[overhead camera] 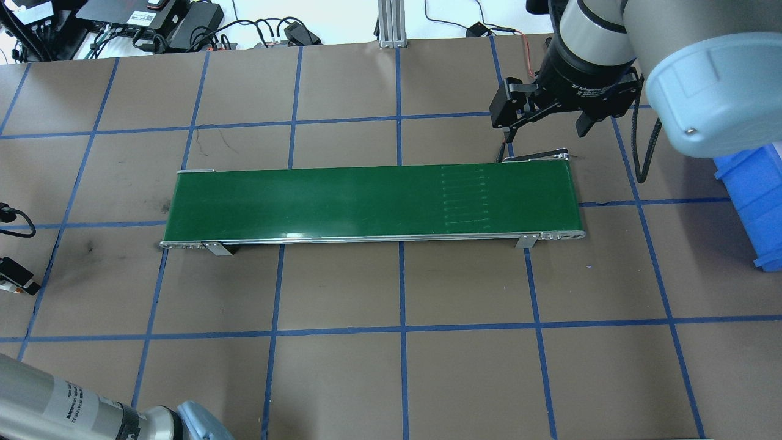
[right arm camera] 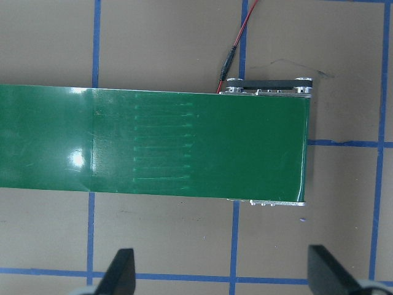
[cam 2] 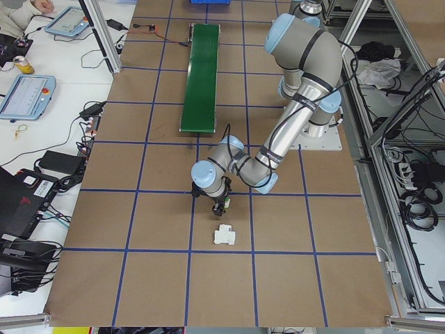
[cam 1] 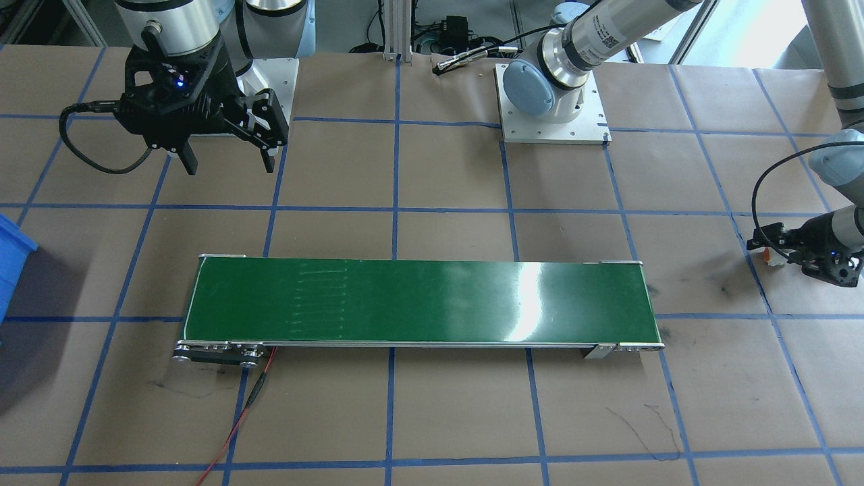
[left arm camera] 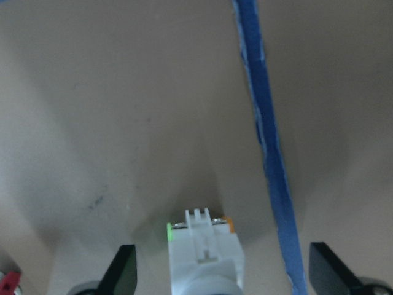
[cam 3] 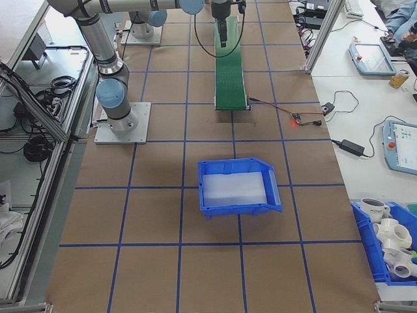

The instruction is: Move button from left to right

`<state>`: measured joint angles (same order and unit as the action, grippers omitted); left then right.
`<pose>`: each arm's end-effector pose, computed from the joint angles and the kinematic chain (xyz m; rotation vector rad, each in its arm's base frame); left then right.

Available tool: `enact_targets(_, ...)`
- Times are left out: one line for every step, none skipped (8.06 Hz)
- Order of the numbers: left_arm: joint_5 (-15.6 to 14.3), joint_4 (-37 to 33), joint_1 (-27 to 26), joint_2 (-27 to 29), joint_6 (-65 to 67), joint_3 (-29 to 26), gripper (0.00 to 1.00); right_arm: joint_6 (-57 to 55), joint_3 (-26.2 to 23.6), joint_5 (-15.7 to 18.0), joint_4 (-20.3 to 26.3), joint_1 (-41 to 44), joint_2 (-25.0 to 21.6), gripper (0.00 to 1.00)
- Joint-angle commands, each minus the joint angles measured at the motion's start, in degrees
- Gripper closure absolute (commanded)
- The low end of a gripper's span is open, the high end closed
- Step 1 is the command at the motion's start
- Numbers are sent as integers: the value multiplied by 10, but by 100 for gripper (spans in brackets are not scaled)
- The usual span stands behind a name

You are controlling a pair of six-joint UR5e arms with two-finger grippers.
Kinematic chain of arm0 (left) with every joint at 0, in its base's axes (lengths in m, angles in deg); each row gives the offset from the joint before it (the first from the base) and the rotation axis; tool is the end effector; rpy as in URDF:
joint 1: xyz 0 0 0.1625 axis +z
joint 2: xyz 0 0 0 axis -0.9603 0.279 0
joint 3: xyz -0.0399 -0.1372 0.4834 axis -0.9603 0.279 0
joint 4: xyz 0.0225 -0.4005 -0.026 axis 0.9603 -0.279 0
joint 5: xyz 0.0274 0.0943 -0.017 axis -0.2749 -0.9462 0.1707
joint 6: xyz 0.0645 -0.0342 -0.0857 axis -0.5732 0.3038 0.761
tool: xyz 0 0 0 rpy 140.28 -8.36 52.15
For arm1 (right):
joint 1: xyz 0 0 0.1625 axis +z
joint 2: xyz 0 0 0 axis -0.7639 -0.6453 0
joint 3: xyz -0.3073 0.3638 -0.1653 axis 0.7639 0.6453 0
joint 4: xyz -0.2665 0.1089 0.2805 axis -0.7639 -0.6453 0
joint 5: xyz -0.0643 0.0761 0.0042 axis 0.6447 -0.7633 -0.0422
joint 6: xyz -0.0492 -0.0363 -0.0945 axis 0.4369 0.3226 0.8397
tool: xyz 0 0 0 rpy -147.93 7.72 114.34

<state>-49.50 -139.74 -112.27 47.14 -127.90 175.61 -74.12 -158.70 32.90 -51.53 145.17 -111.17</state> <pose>0.4197 -0.4786 0.2288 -0.4120 -2.9949 -0.3966 0.1768 -0.4586 0.5667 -0.0669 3.1294 -0.1751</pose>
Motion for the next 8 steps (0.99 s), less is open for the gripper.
enact_targets(-2,8,5,-10,-2,6,0,0,0,0,0,0,1,0)
enact_targets(-2,8,5,-11,-2,6,6,0,0,0,0,0,0,0)
enact_targets(-1,8,5,-13,-10,7,76,0,0,0,0,0,0,0)
enact_targets(0,8,5,-11,-17,7,95,0,0,0,0,0,0,0)
enact_targets(0,8,5,-11,-20,7,100,0,0,0,0,0,1,0)
enact_targets(3,8,5,-12,-22,6,100,0,-1,0,0,0,0,0)
enact_targets(7,3,6,-15,-27,2,100,0,-1,0,0,0,0,0)
enact_targets(3,-12,6,-26,-40,0,100,0,-1,0,0,0,0,0)
